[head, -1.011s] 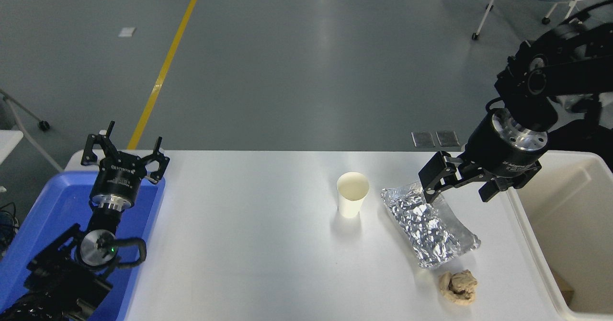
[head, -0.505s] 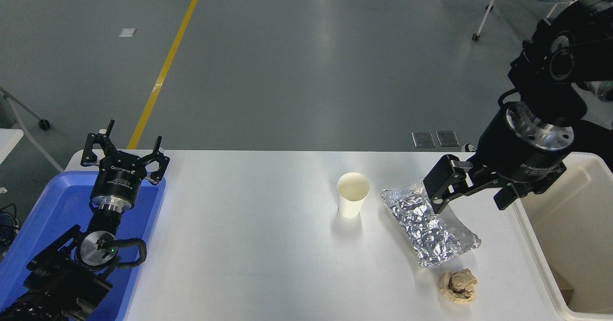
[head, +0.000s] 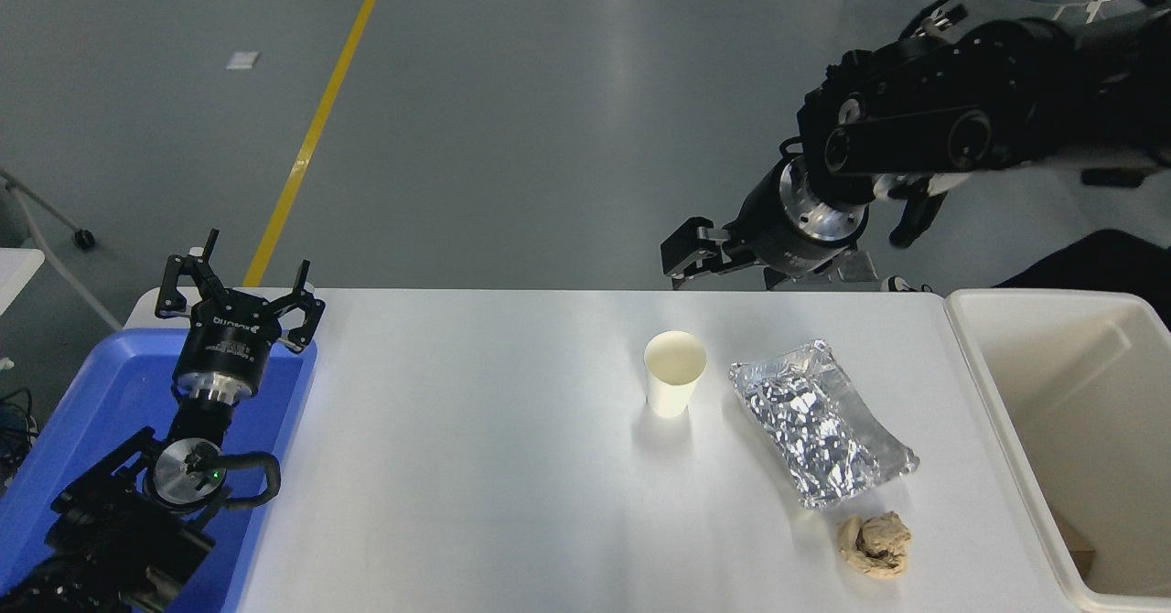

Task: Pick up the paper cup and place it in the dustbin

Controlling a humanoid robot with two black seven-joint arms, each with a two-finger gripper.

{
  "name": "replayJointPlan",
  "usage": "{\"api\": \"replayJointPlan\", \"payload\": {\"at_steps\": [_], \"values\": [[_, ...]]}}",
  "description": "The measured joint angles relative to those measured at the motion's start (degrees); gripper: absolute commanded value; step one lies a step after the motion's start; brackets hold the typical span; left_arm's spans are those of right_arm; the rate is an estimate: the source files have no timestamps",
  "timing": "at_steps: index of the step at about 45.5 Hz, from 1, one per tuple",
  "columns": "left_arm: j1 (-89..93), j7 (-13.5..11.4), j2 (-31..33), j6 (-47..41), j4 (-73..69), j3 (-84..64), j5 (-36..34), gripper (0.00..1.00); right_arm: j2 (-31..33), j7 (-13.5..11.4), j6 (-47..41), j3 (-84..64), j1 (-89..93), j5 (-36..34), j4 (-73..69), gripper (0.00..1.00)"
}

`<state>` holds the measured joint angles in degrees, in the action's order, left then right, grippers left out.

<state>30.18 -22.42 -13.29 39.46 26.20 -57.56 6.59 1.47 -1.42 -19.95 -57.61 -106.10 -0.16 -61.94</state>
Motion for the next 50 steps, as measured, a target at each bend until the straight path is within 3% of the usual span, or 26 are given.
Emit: {"api": "replayJointPlan", "payload": {"at_steps": [14, 20, 27, 30, 32, 35, 44, 48, 50], "values": [[0.0, 0.0, 0.0, 0.0, 0.0, 0.0, 0.0, 1.00, -1.1, 0.0, 5.8, 4.1, 17.0, 9.3, 11.5, 1.00], [0.0, 0.0, 0.0, 0.0, 0.0, 0.0, 0.0, 1.00, -1.3, 0.1, 7.4, 5.8, 21.5, 11.5, 14.0, 0.92], [0.0, 0.0, 0.0, 0.0, 0.0, 0.0, 0.0, 1.00, -1.4, -0.5, 8.5, 7.2, 25.7, 13.0, 16.8, 0.73], [0.0, 0.0, 0.0, 0.0, 0.0, 0.0, 0.0, 1.00, -1.4, -0.7, 8.8, 7.6, 27.0, 13.4, 17.7, 0.54], [0.0, 0.0, 0.0, 0.0, 0.0, 0.0, 0.0, 1.00, -1.4, -0.8, 9.0, 7.9, 27.9, 13.6, 18.2, 0.47], [0.0, 0.0, 0.0, 0.0, 0.0, 0.0, 0.0, 1.00, -1.4, -1.0, 9.2, 8.1, 28.9, 13.9, 18.9, 0.41], [0.0, 0.0, 0.0, 0.0, 0.0, 0.0, 0.0, 1.00, -1.5, -1.3, 9.5, 8.6, 30.7, 14.2, 20.4, 0.36], [0.0, 0.0, 0.0, 0.0, 0.0, 0.0, 0.0, 1.00, -1.5, -1.3, 9.5, 8.7, 30.9, 14.2, 20.7, 0.06], [0.0, 0.0, 0.0, 0.0, 0.0, 0.0, 0.0, 1.00, -1.5, -1.3, 9.6, 8.8, 30.9, 14.2, 20.8, 0.00]]}}
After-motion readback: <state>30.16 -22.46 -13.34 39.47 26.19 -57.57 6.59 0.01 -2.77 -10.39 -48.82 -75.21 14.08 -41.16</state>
